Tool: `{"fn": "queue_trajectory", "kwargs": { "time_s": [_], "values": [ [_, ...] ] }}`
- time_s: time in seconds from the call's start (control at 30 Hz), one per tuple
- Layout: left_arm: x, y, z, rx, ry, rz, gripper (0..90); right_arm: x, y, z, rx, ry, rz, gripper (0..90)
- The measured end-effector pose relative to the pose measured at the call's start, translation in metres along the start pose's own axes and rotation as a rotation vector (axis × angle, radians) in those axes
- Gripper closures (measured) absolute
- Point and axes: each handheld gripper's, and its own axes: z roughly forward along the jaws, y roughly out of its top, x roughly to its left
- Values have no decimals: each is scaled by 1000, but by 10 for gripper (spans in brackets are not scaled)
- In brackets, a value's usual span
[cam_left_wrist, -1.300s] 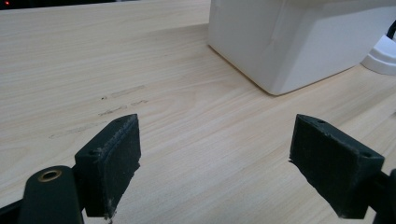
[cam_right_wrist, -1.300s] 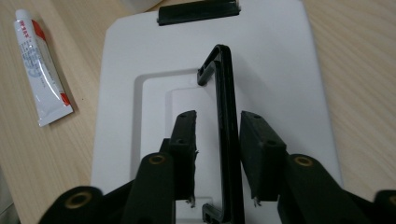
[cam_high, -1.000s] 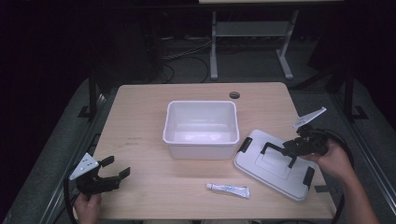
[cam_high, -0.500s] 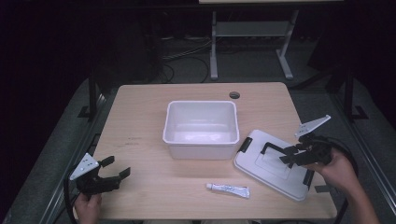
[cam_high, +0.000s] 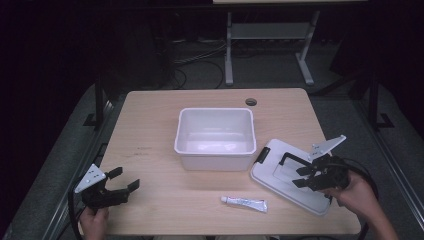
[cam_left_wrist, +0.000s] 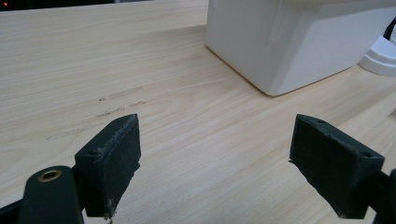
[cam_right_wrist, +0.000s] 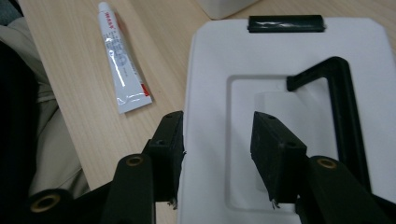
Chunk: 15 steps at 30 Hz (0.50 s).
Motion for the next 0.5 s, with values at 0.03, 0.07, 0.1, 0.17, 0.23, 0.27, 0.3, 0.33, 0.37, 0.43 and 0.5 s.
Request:
{"fn": "queue_trajectory", "kwargs": {
  "time_s": [0.03, 0.07, 0.1, 0.17, 0.23, 0.27, 0.3, 0.33, 0.37, 0.43, 0.5],
  "values": [
    [0, 0, 0, -1, 1, 0, 157, 2, 1, 2, 0, 4, -9, 529],
    [0, 0, 0, -1, 0, -1, 157, 4, 2, 4, 3, 9, -11, 519],
    [0, 0, 0, 0, -1, -1, 157, 7, 3, 6, 1, 14, -14, 509],
    [0, 0, 1, 1, -2, 2, 157, 12, 5, 11, 2, 37, -23, 500],
    [-1, 0, 1, 3, -4, 2, 157, 17, 8, 16, 6, 47, -37, 491],
    [-1, 0, 1, 3, -4, 3, 157, 20, 9, 19, 9, 51, -46, 487],
    [-1, 0, 1, 3, -4, 3, 157, 22, 11, 22, 10, 55, -54, 480],
    [0, 0, 1, 3, -4, 3, 157, 25, 12, 25, 11, 61, -59, 477],
    [0, 0, 1, 4, -3, 4, 157, 28, 14, 28, 12, 65, -66, 476],
    [0, 0, 1, 3, -4, 3, 156, 32, 16, 33, 15, 71, -85, 472],
    [0, 0, 1, 1, -3, 2, 157, 36, 19, 39, 18, 82, -96, 467]
  ]
}}
